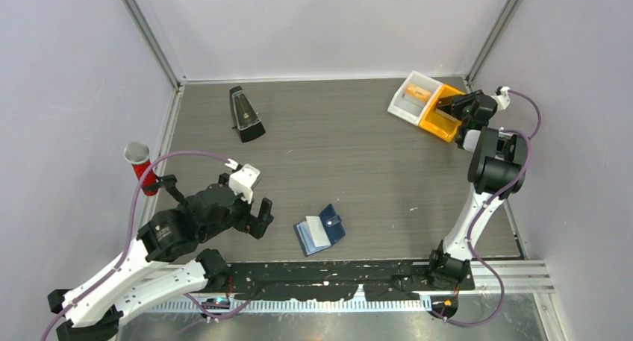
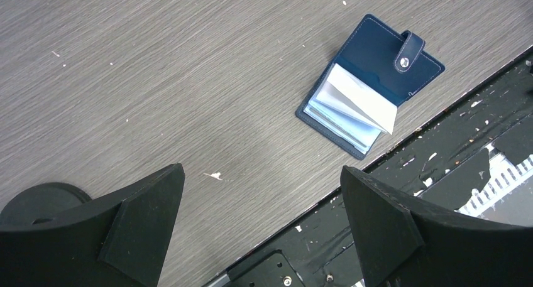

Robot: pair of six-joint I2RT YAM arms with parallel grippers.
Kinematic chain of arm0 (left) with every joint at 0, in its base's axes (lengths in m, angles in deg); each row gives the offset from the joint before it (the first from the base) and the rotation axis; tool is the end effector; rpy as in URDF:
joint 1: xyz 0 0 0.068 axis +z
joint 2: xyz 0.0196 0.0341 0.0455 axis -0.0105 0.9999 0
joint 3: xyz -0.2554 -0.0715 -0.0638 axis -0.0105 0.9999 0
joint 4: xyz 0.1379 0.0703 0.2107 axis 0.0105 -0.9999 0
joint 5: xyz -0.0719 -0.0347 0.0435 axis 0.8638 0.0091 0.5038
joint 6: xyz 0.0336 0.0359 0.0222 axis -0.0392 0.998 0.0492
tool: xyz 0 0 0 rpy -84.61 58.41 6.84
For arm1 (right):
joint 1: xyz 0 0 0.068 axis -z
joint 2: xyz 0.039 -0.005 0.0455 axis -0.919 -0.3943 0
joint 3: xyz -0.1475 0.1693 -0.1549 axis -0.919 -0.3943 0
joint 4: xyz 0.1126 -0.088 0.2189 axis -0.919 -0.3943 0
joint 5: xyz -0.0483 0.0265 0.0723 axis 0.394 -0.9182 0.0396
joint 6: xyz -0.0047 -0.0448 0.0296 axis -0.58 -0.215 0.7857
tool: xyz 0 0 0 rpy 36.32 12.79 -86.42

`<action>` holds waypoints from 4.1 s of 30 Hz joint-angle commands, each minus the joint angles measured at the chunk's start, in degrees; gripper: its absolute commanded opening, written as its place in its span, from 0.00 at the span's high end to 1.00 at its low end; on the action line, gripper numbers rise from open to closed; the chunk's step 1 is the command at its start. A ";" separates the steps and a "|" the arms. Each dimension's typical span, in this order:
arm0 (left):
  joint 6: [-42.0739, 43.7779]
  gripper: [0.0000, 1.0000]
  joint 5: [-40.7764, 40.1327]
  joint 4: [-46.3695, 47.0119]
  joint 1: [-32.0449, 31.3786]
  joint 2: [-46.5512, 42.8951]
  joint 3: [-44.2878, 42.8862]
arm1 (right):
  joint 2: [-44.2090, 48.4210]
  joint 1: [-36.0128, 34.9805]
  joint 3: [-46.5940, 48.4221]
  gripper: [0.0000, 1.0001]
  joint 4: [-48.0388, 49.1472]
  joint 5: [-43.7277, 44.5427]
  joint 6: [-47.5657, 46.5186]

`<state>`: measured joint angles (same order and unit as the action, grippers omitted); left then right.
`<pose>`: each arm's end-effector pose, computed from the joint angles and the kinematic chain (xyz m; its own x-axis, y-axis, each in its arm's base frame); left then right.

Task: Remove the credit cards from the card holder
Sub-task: Place the credit card in the storage box, then remove the credit card from the card holder.

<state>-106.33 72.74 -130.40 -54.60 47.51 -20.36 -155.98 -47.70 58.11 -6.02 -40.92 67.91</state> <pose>0.0691 -0.0805 0.3177 -0.5419 0.2490 -0.8027 0.5336 0.8398 -0.0997 0.4345 -0.1485 0.1659 0.0546 0.7056 -0.7065 0.3357 0.6534 0.6785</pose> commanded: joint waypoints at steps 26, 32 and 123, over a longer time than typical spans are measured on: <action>0.20 0.01 1.47 1.18 -0.07 -1.51 -0.19 | 11.13 -0.19 3.86 0.55 -16.12 8.29 -4.64; 0.22 0.01 -1.71 0.99 -0.07 -1.45 -0.09 | 15.08 -0.87 0.64 0.55 -15.92 2.71 -3.09; -0.78 0.01 -7.54 0.09 -0.12 -1.54 -0.12 | 28.00 -98.61 -24.78 0.22 -44.40 33.88 -3.48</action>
<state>-106.42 64.26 -132.08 -54.60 46.00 -20.12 -127.74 -146.17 34.31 -51.68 -9.18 62.82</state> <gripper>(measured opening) 0.993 0.781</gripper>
